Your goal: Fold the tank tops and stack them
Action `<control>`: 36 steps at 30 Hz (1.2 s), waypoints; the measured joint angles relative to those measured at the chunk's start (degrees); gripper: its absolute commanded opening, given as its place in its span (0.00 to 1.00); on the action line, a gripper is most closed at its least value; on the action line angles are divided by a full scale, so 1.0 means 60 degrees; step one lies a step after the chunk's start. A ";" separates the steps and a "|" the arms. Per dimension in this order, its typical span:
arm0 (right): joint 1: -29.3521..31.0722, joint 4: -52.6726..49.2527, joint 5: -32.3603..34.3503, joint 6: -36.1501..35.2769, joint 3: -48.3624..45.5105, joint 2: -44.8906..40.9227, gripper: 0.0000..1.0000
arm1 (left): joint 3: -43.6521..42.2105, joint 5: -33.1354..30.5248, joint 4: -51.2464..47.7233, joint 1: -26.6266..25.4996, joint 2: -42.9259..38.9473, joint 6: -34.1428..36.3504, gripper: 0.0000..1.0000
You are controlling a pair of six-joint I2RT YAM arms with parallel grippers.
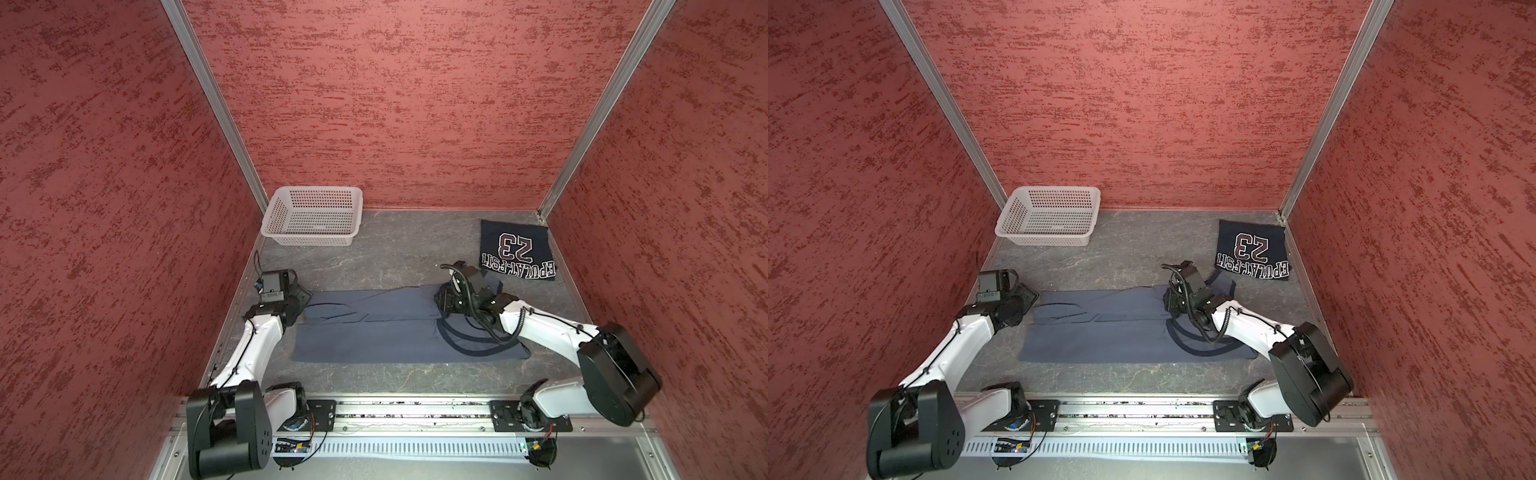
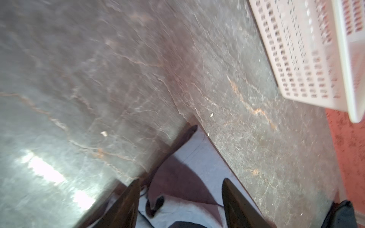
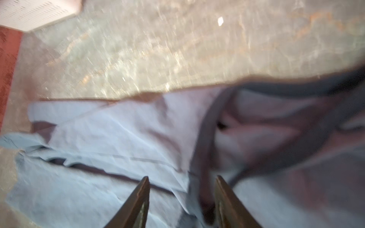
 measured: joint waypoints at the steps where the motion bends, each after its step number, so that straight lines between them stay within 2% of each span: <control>1: 0.0000 0.0025 -0.0022 0.0091 0.0124 0.0146 0.57 | 0.0044 0.0047 -0.0055 -0.0106 0.0262 0.0066 0.66; 5: 0.0000 0.0018 -0.0189 0.0404 0.0168 0.0605 0.57 | 0.0055 0.0091 -0.0284 -0.0455 0.0892 0.0146 0.62; 8: 0.0004 -0.0193 -0.0171 0.0568 0.0168 0.0914 0.55 | 0.0055 0.0091 -0.0350 -0.0590 0.1020 0.0197 0.51; 13: 0.0066 -0.0397 -0.0244 0.0616 0.0168 0.1137 0.39 | 0.0058 0.0080 -0.0284 -0.0601 0.1035 0.0372 0.32; 18: 0.0146 -0.0342 -0.0415 0.0495 0.0182 0.1137 0.14 | 0.0186 0.0080 -0.0131 -0.0608 0.1078 0.0634 0.12; 22: 0.0164 -0.0437 -0.0280 0.0339 0.0189 0.0962 0.07 | 0.0455 0.0066 0.0029 -0.0608 0.1089 0.0929 0.00; 26: 0.0171 -0.0503 -0.0102 0.0193 0.0160 0.0142 0.04 | 0.0678 0.0040 0.0335 -0.0608 0.0911 0.1253 0.00; 31: 0.0189 -0.0288 -0.0080 0.0200 -0.0186 -0.0874 0.04 | 0.0379 -0.0160 0.0874 -0.0605 -0.0251 0.1337 0.03; 36: 0.0361 -0.0168 -0.0160 0.0390 -0.0871 -0.0721 0.07 | -0.0590 -0.0335 0.0918 -0.0477 -0.0627 0.0765 0.10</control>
